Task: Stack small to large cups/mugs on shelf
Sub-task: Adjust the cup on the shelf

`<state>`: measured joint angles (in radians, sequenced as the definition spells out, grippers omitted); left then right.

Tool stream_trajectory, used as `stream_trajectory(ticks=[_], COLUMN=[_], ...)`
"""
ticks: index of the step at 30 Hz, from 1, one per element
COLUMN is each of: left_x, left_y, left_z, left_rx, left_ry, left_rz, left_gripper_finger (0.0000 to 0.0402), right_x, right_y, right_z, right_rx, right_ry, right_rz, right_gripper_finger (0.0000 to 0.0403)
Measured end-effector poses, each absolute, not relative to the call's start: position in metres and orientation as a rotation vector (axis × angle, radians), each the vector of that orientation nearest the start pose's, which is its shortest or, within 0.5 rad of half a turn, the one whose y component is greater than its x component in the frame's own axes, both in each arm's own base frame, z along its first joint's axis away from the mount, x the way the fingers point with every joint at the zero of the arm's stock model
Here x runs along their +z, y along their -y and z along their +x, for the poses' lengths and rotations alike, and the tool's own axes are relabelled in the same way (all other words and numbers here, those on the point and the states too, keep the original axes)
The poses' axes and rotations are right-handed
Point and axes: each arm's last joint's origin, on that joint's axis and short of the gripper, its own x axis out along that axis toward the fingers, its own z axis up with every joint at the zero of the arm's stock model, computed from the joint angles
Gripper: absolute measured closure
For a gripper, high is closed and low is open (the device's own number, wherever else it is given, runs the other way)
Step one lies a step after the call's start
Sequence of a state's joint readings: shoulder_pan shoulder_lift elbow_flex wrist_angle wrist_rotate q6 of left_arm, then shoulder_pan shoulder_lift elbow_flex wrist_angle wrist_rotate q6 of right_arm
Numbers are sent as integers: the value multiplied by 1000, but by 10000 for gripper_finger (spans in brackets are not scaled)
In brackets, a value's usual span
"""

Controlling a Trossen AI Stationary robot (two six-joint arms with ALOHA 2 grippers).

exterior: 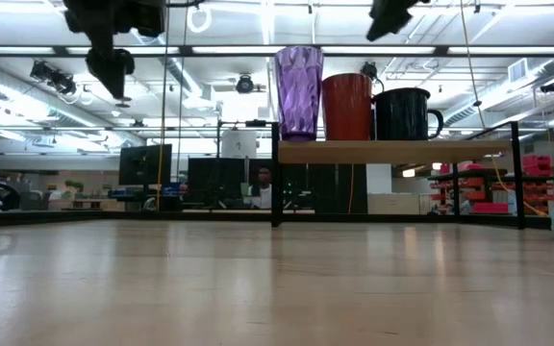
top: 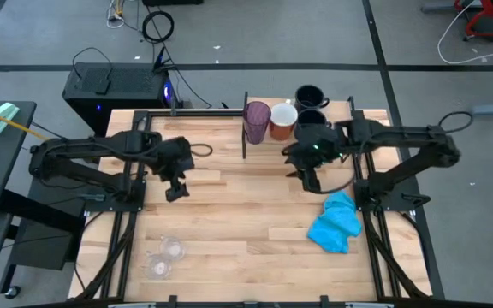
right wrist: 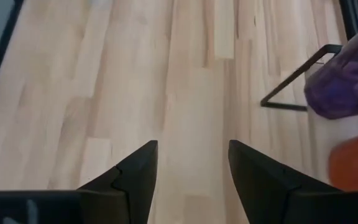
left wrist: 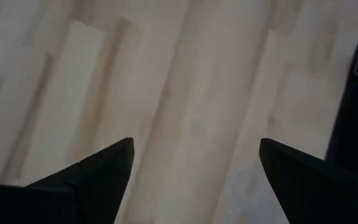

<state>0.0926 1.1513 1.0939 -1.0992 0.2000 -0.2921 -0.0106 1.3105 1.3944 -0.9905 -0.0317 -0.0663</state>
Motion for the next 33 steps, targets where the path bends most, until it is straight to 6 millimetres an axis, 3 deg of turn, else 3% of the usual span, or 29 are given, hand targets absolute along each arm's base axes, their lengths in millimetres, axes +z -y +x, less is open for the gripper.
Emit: stream_trajectory(ticks=[5,9,14,22,26,33], left_x=[300,299,298,298,298,298], left_y=[6,16,28,34,33,33], left_z=[201,199,196,196,196,196], left_rx=[44,64,99,147,166,166], left_ry=[-1195,-1221,-1248,-1213,-1206,-1205], left_rz=[-436,-460,-449,-361,-347,-337], left_gripper_finger=[47,47,47,47,47,47], right_x=[343,320,281,237,220,207], right_y=[-8,-8,-5,-1,2,-8], right_z=[237,240,261,303,321,338], right_rx=[59,34,-56,-200,-290,-386], right_ry=[-770,-673,-600,-566,-617,-665], right_rz=[-17,-31,-138,-312,-407,-551], right_gripper_finger=[200,200,200,201,204,210])
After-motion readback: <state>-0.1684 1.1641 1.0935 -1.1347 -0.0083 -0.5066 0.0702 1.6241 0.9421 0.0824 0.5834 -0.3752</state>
